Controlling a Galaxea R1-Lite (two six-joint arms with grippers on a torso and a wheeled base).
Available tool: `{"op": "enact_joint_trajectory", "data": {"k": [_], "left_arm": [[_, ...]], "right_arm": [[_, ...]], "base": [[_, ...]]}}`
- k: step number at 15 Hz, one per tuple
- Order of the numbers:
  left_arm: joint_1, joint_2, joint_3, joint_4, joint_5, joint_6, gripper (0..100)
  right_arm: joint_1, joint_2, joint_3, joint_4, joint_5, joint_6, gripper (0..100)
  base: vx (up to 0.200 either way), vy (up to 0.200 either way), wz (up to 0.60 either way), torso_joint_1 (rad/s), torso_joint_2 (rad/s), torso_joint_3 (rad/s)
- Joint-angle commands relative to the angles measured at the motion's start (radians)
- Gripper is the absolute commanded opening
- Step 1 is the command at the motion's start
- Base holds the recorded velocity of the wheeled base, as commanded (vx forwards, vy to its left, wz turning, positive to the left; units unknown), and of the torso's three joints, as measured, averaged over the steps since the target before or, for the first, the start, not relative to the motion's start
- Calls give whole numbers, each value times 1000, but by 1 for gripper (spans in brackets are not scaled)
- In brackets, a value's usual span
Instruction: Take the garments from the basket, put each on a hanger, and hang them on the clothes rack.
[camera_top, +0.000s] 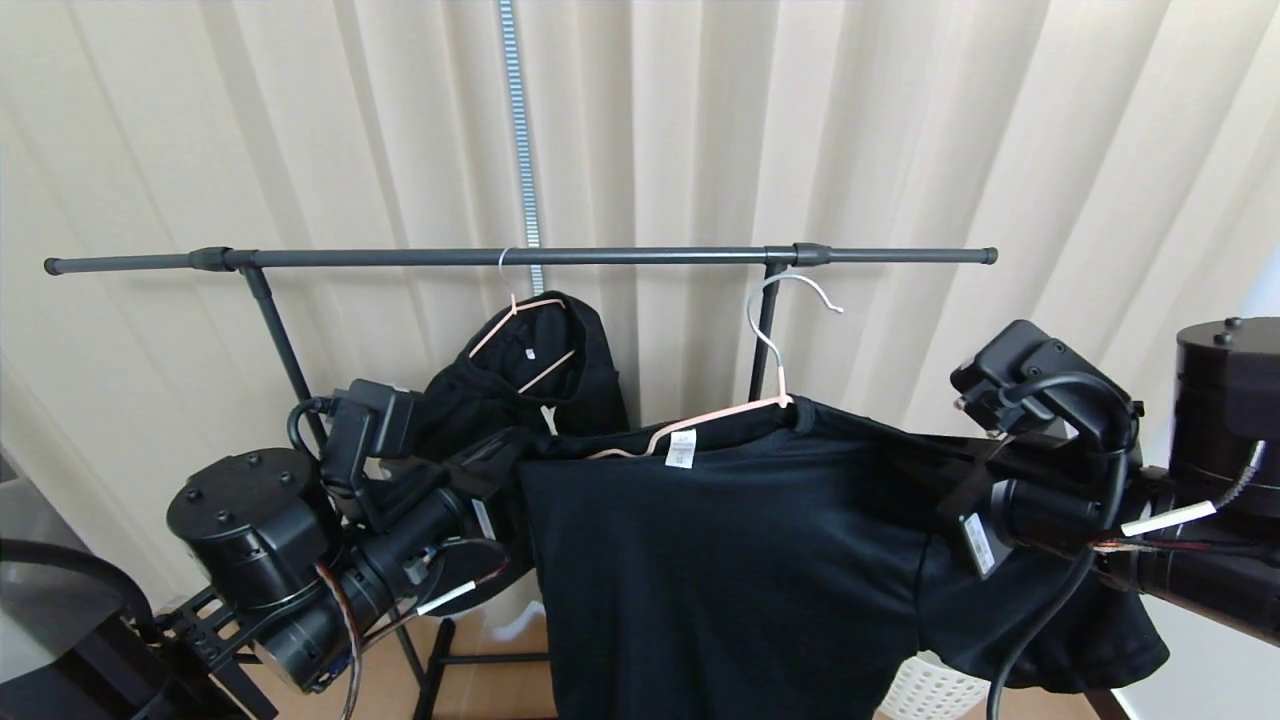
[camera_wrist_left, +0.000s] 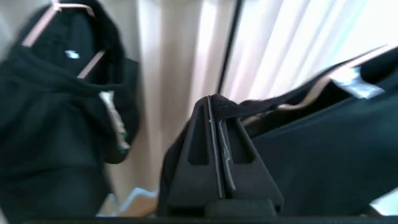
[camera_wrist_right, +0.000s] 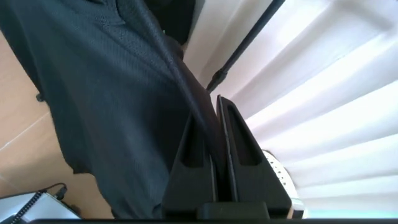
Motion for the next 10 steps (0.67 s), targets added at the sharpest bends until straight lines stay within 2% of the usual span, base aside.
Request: {"op": "enact_joint_trajectory", "data": {"k": [1,6,10], "left_arm": [[16,27,-14,-1,15,3,0],[-31,21,4,-1,22,6,0],[-54,4,21,-1,24,7,0]], "right_arm": [[47,-50,5,3,-2,-1,0],[104,36,20,-17,-2,4,0],[106,97,45,-137,-45,4,0]], "base": [[0,0,0,0,0,0],[0,0,0,0,0,0],[0,0,0,0,0,0]]}}
